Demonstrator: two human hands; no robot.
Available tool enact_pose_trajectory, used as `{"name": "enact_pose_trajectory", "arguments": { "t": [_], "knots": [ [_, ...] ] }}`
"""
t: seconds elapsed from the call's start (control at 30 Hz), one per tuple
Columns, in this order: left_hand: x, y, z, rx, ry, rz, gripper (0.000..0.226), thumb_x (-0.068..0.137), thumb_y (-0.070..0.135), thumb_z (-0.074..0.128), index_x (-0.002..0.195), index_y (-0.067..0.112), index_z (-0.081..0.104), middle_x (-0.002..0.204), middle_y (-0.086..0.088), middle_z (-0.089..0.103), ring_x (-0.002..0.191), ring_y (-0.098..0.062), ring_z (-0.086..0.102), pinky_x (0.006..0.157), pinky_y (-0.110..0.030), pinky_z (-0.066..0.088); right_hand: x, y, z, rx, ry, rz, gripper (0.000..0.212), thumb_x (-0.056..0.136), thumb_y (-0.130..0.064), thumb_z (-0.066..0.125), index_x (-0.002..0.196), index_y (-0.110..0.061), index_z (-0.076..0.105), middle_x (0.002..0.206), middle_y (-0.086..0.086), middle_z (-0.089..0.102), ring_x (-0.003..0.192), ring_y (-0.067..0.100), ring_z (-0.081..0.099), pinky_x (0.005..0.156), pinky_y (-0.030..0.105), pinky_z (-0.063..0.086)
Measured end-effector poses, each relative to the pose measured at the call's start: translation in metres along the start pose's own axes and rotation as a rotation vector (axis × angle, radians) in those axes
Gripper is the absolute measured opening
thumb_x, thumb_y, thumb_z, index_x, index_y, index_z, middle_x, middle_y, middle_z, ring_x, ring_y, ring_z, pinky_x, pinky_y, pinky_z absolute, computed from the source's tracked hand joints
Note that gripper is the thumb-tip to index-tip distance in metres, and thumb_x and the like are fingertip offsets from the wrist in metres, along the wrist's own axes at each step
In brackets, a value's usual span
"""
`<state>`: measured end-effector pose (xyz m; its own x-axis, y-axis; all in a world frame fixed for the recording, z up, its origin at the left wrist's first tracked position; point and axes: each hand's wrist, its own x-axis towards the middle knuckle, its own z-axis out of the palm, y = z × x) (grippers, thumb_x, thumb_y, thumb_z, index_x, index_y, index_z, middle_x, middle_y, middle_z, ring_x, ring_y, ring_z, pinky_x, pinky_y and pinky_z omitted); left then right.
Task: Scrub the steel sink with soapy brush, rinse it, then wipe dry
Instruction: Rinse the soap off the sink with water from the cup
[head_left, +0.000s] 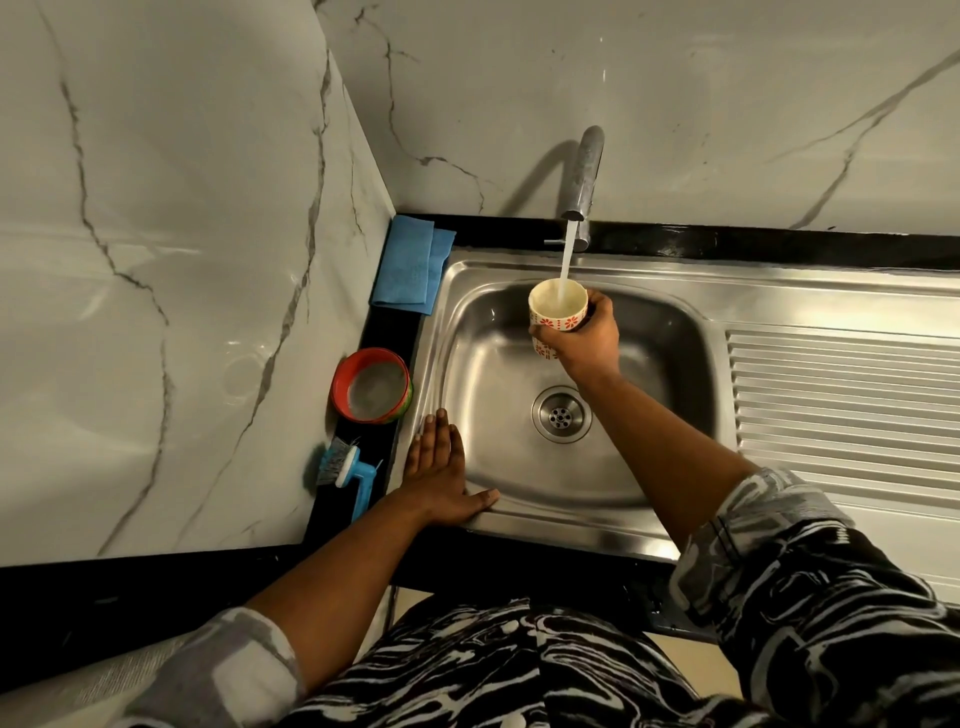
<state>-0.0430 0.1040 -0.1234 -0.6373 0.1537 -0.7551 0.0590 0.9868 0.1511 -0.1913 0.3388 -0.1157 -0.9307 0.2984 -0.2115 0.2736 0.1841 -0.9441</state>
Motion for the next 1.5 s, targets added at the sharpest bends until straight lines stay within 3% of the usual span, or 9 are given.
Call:
{"name": "enact_pose_trajectory", "arguments": {
  "t": [0.33,1.03,1.5],
  "knots": [
    [-0.001,0.002,-0.001,0.016,-0.001,-0.002,0.127,0.094,0.083,0.043,0.157,0.005,-0.034,0.147,-0.014,-0.061,0.138,-0.032,-0.056,0.121,-0.048,-0.027,0.0,0.0,-0.001,-0.012,0.013,0.013,0.094,0.056,-0.029,0.099,0.135,-0.02,0.048,0.123,-0.004,0.062,0.109,0.016,0.064,0.095,0.038,0.058],
    [0.006,0.002,0.002,0.023,0.019,-0.021,0.127,0.092,0.084,0.045,0.16,0.006,-0.03,0.14,-0.008,-0.065,0.138,-0.031,-0.057,0.123,-0.048,-0.025,0.002,-0.011,-0.005,-0.083,0.004,-0.102,0.097,0.054,-0.033,0.099,0.135,-0.02,0.048,0.125,-0.006,0.062,0.112,0.014,0.061,0.099,0.038,0.056],
    [0.005,0.003,0.0,0.02,0.009,-0.026,0.127,0.092,0.084,0.044,0.16,0.007,-0.03,0.141,-0.008,-0.065,0.137,-0.031,-0.057,0.124,-0.048,-0.025,-0.034,0.013,-0.009,0.018,-0.017,-0.037,0.088,0.059,-0.025,0.098,0.131,-0.024,0.048,0.122,-0.006,0.063,0.108,0.008,0.064,0.09,0.025,0.057]
  ]
}}
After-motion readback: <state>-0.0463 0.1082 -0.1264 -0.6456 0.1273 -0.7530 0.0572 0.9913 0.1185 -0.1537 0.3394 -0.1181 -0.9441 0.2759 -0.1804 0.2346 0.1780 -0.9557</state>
